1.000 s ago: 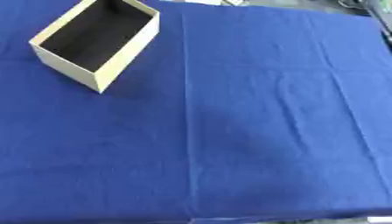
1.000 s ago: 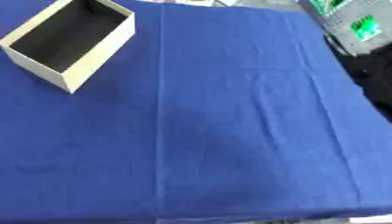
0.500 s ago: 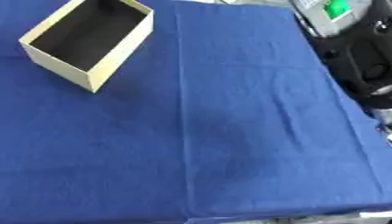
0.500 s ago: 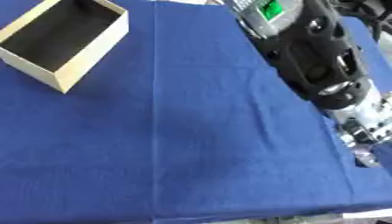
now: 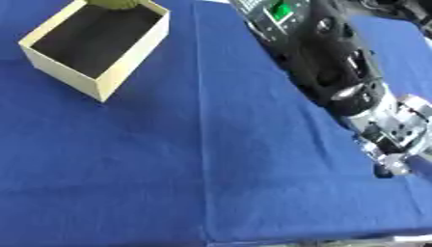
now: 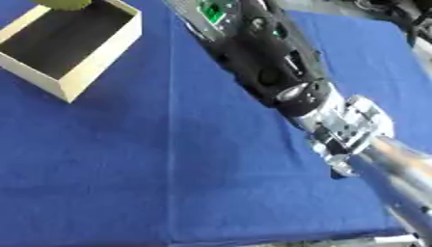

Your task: Pick up objects on the table and place them in the box.

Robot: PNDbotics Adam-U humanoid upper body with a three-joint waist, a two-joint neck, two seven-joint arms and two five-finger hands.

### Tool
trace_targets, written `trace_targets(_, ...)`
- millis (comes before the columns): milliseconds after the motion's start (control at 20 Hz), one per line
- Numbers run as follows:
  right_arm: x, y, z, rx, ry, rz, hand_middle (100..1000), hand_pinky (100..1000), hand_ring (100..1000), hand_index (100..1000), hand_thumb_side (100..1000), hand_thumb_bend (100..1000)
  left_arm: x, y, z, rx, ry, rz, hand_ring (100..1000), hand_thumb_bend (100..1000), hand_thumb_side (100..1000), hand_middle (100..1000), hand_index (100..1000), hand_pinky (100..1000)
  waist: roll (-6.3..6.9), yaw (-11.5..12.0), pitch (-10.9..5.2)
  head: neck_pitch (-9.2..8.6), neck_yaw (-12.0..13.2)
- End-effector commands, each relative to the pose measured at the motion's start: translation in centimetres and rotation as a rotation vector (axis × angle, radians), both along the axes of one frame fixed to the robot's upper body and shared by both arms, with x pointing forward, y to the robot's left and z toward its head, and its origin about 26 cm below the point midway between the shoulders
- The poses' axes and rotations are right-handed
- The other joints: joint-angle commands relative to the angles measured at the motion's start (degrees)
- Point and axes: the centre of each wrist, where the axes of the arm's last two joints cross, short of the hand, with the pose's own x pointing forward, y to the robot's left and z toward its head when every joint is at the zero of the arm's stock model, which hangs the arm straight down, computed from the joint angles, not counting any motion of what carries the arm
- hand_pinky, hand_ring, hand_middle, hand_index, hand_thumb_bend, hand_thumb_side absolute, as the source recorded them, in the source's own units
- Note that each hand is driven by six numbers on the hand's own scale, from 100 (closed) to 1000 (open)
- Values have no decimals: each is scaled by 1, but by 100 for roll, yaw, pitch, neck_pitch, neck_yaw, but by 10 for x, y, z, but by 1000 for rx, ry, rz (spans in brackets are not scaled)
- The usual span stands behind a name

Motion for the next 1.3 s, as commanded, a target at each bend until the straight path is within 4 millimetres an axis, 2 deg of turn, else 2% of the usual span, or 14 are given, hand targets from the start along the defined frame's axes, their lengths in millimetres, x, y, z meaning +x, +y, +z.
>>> trace_targets(50, 11, 3, 4, -8, -24, -6, 386, 608, 527, 606, 100, 100, -3, -2, 10, 21, -31, -16, 611, 390, 359, 636, 655, 782, 50, 29, -88, -67, -54)
trace_targets(600, 62, 5, -29, -42, 13, -61, 441, 653, 585, 656, 100, 100, -2, -3, 11, 12, -33, -25, 610, 385, 363, 635, 653, 783, 31, 104, -66, -98, -139)
trace_targets(700, 68, 6, -35, -47, 15, -87, 461, 662, 604, 672, 100, 125, -2, -3, 11, 11, -33, -27, 610, 384, 364, 635, 653, 783, 31, 121, -60, -101, -156)
trace_targets(800, 72, 7, -40, -63, 19, -108, 535, 693, 675, 732, 100, 188, -2, -3, 11, 10, -33, -28, 610, 384, 365, 635, 653, 783, 31, 127, -58, -98, -163)
trace_targets(900, 75, 7, -45, -105, 28, -120, 666, 761, 781, 813, 100, 354, -2, -2, 10, 9, -33, -27, 610, 384, 365, 635, 654, 784, 29, 127, -59, -87, -159)
trace_targets(1000, 76, 7, -46, -153, 30, -123, 756, 829, 856, 872, 100, 425, -2, -2, 10, 7, -34, -25, 610, 383, 366, 635, 653, 784, 29, 119, -64, -75, -146)
trace_targets(1100, 76, 5, -44, -191, 31, -127, 782, 860, 883, 892, 107, 449, -2, -2, 10, 6, -33, -24, 610, 383, 366, 635, 653, 784, 31, 109, -69, -66, -134)
trace_targets(1300, 74, 4, -38, -227, 33, -129, 798, 877, 902, 912, 161, 436, -2, -2, 10, 4, -33, -23, 610, 384, 365, 635, 654, 783, 42, 94, -75, -49, -119)
